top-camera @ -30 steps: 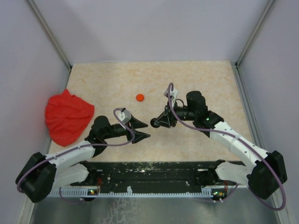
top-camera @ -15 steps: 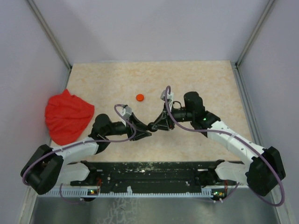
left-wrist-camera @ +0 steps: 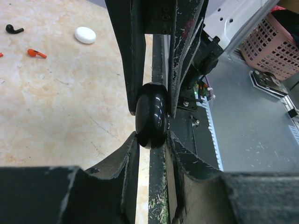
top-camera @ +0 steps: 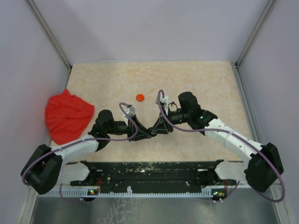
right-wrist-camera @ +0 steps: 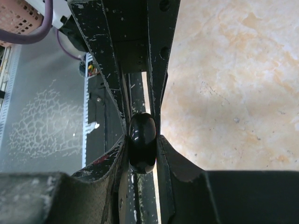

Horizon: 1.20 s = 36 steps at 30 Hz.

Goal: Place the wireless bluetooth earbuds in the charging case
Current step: Pick up the charging case at the center of the board, then open the charging case.

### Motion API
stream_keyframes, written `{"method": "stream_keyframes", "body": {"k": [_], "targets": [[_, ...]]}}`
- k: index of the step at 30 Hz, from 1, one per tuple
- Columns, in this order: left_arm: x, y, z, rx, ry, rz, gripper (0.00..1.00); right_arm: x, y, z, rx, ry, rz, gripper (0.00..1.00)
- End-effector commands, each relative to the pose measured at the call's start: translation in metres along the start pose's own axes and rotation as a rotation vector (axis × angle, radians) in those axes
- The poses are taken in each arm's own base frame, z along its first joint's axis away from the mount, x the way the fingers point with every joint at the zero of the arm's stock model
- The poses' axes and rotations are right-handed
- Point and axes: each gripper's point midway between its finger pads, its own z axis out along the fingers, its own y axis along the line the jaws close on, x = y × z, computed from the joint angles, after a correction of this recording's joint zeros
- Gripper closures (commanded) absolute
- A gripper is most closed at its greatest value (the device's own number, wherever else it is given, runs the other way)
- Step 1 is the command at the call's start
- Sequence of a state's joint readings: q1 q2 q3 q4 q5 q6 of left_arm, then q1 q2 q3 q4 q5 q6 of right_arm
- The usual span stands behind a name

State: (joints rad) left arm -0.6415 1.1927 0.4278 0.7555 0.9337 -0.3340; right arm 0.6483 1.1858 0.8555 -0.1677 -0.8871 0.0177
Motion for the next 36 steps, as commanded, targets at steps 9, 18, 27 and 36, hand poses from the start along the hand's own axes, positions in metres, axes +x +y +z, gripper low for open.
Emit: {"method": "stream_keyframes", "body": {"k": [9,18,27,36], "targets": [[-0.016,-0.027,0.005,0.175,0.024,0.095,0.68,-0.001,-0.005,0.010,0.013,0.064,-0.029,0.89],[-0.014,-0.037,0.006,0.217,0.032,0.124,0.70,0.005,-0.008,0.014,0.024,0.096,-0.017,0.88],[-0.011,-0.031,0.005,0.172,0.018,0.158,0.99,-0.002,-0.008,0.011,0.058,0.081,-0.041,0.66],[-0.024,-0.023,-0.002,0.051,-0.079,0.220,0.99,-0.021,-0.003,-0.002,0.059,-0.041,-0.081,0.57]]}}
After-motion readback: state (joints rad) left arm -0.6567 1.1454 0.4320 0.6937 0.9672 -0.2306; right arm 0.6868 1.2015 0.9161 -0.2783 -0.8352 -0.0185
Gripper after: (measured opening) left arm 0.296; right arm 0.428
